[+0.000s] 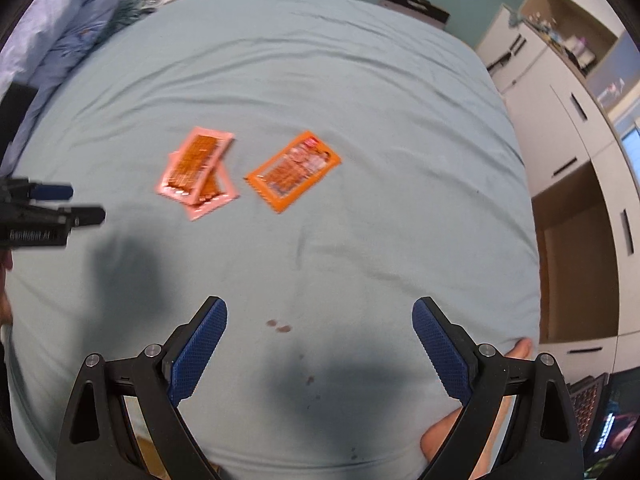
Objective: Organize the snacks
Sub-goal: 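Move both tools back over the last packets on the sheet, then grasp a pink packet with the left gripper while the right gripper grasps an orange packet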
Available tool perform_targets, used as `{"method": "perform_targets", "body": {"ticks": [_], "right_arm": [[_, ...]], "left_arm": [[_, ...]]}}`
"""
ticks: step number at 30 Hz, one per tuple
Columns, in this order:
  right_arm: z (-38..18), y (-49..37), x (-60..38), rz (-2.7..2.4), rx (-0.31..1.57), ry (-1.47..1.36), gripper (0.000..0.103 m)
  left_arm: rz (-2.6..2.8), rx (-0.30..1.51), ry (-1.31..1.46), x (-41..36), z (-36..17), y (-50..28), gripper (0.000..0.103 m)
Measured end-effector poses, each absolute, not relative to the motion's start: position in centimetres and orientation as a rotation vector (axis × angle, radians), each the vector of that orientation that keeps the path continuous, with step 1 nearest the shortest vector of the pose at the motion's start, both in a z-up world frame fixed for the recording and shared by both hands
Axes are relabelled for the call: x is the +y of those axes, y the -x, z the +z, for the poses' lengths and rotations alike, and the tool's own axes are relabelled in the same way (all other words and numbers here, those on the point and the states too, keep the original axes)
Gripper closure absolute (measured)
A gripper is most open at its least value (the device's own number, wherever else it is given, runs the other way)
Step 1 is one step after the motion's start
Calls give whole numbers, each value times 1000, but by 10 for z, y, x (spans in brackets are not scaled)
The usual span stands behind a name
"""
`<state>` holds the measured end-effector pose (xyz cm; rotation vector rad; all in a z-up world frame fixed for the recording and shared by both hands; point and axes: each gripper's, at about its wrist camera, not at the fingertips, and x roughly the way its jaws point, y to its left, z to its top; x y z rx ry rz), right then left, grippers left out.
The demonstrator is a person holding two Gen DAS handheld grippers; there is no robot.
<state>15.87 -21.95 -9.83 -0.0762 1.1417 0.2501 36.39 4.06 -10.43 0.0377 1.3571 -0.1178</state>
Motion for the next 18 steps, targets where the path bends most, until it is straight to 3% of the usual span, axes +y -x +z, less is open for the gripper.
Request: {"method": "perform_targets", "body": {"ticks": [8,15,18], "right_arm": [[-153,-227,-226,218,1245,-15,9],[-177,-281,-217,197,1205,-51,9],[-193,-297,-211,178,1199,-91,9]], "left_arm": [[-141,1437,121,23,-163,-430,25],[-66,1412,161,17,-187,-450,21],[-41,1399,51,9,-188,-444,35]]}}
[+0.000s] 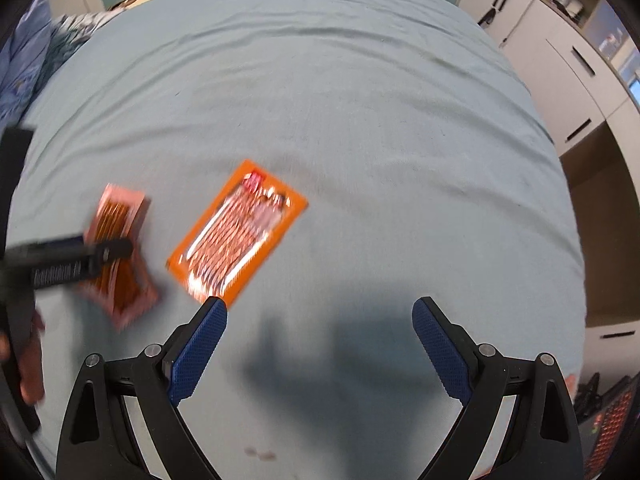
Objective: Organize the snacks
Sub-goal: 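Grasp a pink packet with the left gripper while the right gripper grasps an orange packet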
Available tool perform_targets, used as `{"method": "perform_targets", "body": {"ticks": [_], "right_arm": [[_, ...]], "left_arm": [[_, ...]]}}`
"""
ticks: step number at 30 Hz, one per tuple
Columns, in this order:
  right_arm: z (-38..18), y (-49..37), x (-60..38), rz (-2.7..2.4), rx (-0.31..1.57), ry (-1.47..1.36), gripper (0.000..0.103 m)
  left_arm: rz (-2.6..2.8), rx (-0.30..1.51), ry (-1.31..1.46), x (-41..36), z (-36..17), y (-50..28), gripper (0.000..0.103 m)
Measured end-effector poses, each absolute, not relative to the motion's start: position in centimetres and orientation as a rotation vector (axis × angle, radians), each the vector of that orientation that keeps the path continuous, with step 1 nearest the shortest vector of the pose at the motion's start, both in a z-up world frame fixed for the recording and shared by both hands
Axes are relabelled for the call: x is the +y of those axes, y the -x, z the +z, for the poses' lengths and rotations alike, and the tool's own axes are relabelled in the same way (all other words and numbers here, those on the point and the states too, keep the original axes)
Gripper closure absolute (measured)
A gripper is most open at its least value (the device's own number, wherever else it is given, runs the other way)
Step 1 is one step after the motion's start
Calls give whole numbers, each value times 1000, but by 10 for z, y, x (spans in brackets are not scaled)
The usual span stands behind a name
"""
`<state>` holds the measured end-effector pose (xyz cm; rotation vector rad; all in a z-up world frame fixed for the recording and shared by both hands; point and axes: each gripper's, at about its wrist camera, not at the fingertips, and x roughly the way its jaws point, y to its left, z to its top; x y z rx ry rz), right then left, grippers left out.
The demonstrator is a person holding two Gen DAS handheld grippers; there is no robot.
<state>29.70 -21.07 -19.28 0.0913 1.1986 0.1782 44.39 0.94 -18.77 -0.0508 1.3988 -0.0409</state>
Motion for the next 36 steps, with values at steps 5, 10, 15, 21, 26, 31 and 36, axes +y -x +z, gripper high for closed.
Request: {"method": "perform_targets", "body": {"ticks": [5,10,15,21,26,31,36], "right_arm": [[-211,-324,-207,154,1222,-200,9],[-232,-350,-196,123,1277,-358,9],[-248,-368,-155,213,1357,-363,9],[-249,-362,-124,244,1308,-149,51],[-247,-356,-147,305,1335,-182,68],[-236,-329,-166,324,1330,-168,69],[-185,-284,-189,381,1270,-124,69]], "left_arm": [[-82,1380,46,17,-178,-428,57],[-81,1403,174,43,-169,-412,98],[-102,1414,172,57,-162,-395,98],[-136,1397,173,66,-132,-361,98],[-119,1350,87,70,-88,-314,98],[-111,1291,-29,48,-38,-253,98],[-141,1243,-61,38,13,-168,98]]}}
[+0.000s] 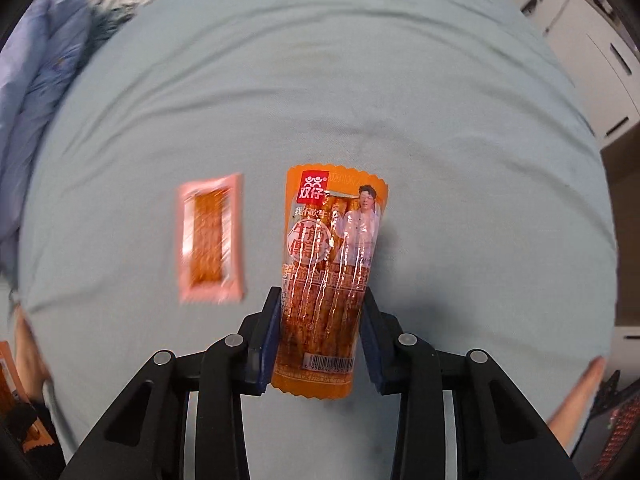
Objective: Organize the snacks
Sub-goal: 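Grasp a pink packet with the left gripper while the right gripper grasps an orange packet, then carry both packets over the box and open both grippers to drop them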
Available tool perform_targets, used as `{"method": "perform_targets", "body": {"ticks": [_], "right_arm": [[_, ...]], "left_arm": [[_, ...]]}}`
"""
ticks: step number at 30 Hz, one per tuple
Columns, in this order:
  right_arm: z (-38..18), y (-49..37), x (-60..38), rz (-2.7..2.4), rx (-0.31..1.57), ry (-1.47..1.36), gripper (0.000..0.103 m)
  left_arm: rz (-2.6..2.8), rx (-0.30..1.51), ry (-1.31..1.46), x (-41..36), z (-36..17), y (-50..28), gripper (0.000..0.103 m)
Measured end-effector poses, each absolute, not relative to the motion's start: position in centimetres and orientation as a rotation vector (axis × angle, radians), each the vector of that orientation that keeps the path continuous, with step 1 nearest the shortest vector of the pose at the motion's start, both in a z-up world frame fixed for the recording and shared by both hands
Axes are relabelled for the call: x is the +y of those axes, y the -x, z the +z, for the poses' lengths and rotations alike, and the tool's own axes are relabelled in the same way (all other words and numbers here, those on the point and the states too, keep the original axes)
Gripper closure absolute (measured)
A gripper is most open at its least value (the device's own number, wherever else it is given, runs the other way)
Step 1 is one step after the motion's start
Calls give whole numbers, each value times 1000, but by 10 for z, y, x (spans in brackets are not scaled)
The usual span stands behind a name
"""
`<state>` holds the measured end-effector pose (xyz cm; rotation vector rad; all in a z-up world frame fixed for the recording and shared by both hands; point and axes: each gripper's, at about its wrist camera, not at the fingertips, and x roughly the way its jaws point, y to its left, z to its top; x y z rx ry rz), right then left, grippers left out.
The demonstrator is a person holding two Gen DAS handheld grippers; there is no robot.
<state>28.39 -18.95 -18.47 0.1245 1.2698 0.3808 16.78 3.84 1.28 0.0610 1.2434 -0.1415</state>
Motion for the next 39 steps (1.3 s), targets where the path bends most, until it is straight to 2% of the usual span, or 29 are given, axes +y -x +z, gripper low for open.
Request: {"method": "perform_targets", "body": {"ticks": [5,9,17,18,19,20,21,22,24,25,34,39], "right_arm": [[-142,-228,-217,468,1265,-155,69],[-95,-171,-232,583,1211,-151,69],[-69,-88,-261,751,1227,-131,69],[-73,-79,-261,773,1253,-118,69],[-77,-75,-262,790,1278,-110,69],[-80,-78,-260,804,1303,-102,69],[-83,-79,-261,813,1339,-89,69],[-86,-83,-258,818,1361,-73,69],[-93,-87,-250,823,1401,-37,69],[-100,-89,-247,824,1422,-22,69],[-138,-112,-221,853,1607,55,66],[-139,-140,-227,766,1615,-22,32]], "left_arm": [[-182,1238,-11,30,36,-81,98],[-267,1332,64,17,12,-35,98],[-343,1479,2,-12,-41,-9,97],[-339,1488,7,-14,-47,-9,91],[-338,1504,10,-16,-52,-6,76],[-332,1519,19,-15,-53,-7,66],[-321,1525,37,-11,-55,-6,47],[-305,1520,61,-8,-54,-8,42],[-299,1517,85,-1,-49,-9,37],[-308,1529,82,0,-48,-10,29],[-281,1451,-172,2,-39,-22,25],[-237,1412,-204,21,-33,-43,24]]}}
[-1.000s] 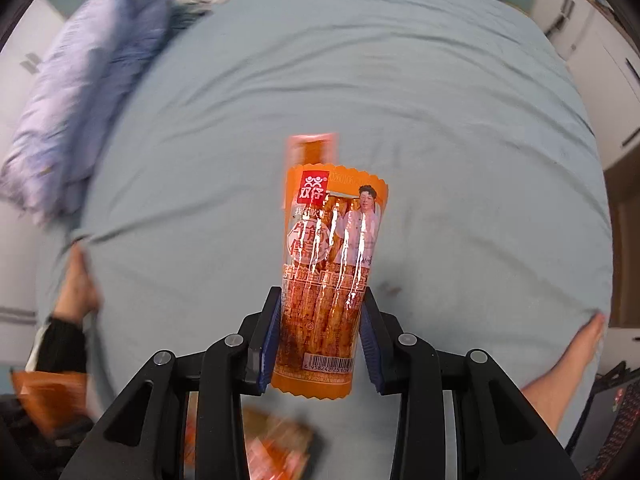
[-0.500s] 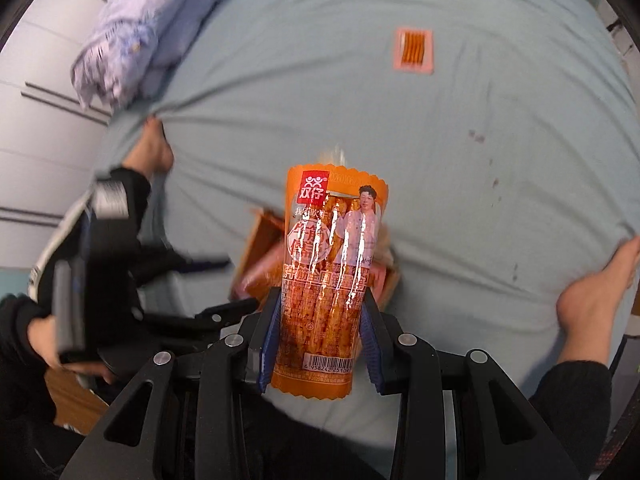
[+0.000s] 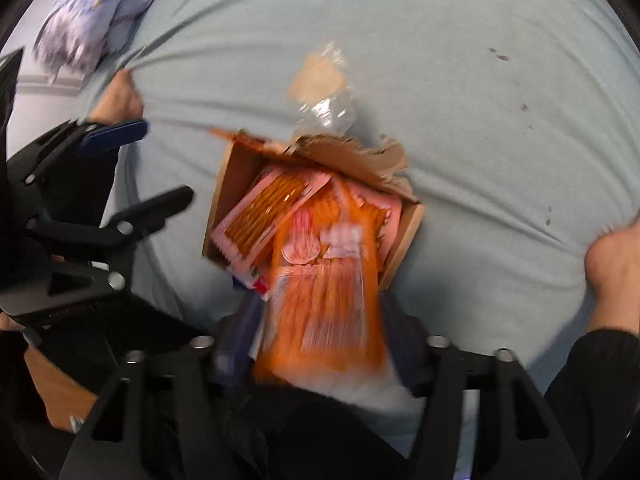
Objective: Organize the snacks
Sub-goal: 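Carry both packets over the box and open both grippers to drop them, then move the right tool over the last pink spicy stick packet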
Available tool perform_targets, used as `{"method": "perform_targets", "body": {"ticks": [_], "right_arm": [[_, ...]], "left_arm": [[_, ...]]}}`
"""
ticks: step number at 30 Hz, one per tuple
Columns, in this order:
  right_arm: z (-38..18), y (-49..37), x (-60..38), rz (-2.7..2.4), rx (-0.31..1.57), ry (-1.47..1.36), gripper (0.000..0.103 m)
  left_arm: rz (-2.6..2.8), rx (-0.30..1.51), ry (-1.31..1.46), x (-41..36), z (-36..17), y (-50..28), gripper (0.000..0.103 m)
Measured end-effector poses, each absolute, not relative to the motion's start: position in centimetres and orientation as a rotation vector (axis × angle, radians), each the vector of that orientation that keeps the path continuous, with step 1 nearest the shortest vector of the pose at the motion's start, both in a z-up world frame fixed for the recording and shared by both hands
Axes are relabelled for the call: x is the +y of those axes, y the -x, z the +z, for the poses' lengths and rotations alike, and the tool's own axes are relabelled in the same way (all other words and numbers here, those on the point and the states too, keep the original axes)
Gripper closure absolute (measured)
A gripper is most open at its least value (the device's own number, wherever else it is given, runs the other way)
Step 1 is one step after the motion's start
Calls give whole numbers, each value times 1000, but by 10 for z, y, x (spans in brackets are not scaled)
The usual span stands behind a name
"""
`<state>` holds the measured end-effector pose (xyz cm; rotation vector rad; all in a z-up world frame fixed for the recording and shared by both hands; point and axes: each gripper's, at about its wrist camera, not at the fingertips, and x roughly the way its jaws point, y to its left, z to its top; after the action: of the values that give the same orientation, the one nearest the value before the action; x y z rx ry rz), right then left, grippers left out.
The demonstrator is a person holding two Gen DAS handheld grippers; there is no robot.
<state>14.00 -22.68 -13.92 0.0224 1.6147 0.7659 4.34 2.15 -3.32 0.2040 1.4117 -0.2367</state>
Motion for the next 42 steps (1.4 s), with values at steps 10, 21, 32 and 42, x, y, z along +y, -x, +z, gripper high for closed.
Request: {"method": "perform_targets", "body": {"ticks": [10,21,32,42], "right_arm": [[-151,-208,-256,589,1644,-189,25],[-124,-305,-256,493,1319,-74,25],[-181,-418,-183,485,1427,-60,25],[-224,-497,-131,495,1403,-80,25]], "left_arm": [[-226,1360,-157,31,-29,-64,22],[-178,1328,-102,33,-28,-71,22],[-84,1277,-36,52,-22,-82,21],[-126,1314,50,54,-25,-93,21]]}}
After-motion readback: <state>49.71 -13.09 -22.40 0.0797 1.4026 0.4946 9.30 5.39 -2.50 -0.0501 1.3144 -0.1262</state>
